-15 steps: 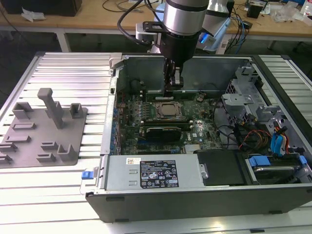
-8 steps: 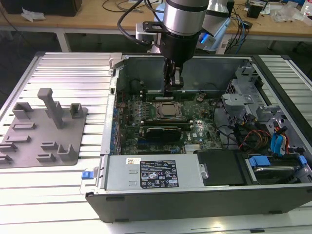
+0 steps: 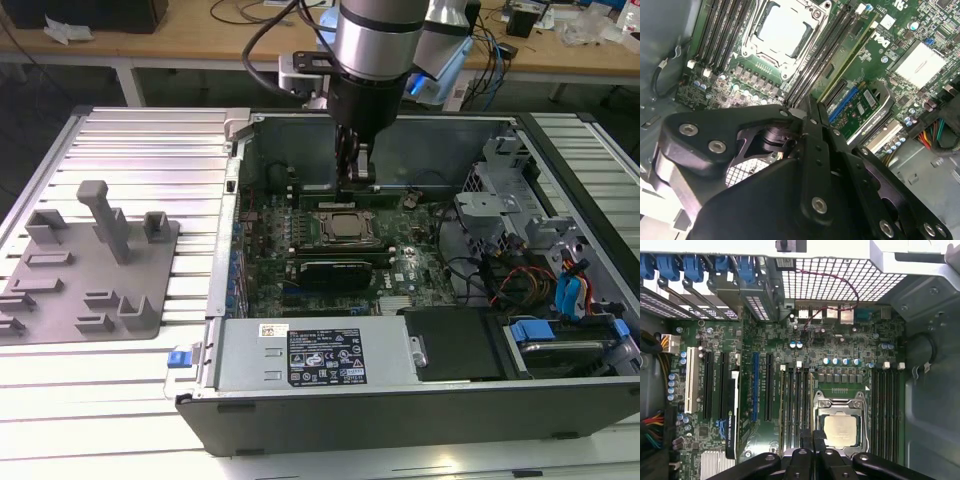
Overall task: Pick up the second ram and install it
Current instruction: 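Insert the second ram into the second slot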
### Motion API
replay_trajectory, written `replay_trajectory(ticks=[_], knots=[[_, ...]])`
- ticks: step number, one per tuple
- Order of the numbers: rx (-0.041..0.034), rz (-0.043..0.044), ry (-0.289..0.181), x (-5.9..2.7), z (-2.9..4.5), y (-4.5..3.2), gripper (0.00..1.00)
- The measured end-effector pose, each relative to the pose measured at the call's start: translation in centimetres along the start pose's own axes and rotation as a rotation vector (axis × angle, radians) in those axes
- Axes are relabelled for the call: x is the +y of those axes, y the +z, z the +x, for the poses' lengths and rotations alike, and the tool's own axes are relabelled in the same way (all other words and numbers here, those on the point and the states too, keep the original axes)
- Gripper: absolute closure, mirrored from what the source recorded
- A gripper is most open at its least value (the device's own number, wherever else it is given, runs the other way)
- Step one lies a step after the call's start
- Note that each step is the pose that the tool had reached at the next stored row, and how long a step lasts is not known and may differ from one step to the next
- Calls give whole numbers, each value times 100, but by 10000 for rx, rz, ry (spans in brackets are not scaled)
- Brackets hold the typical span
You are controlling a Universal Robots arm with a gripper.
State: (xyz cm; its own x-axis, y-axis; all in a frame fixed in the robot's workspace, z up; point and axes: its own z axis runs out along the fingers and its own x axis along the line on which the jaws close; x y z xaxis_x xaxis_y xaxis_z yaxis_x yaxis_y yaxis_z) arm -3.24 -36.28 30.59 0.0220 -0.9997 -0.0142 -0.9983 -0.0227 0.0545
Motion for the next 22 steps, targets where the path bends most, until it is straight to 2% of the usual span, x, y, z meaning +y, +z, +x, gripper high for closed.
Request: replay_trajectory(ticks=[9, 15, 22], knots=[[-1, 0, 1, -7, 2, 134, 91], [-6, 2, 1, -9, 2, 157, 91], [-4, 1, 69, -14, 6, 268, 91]])
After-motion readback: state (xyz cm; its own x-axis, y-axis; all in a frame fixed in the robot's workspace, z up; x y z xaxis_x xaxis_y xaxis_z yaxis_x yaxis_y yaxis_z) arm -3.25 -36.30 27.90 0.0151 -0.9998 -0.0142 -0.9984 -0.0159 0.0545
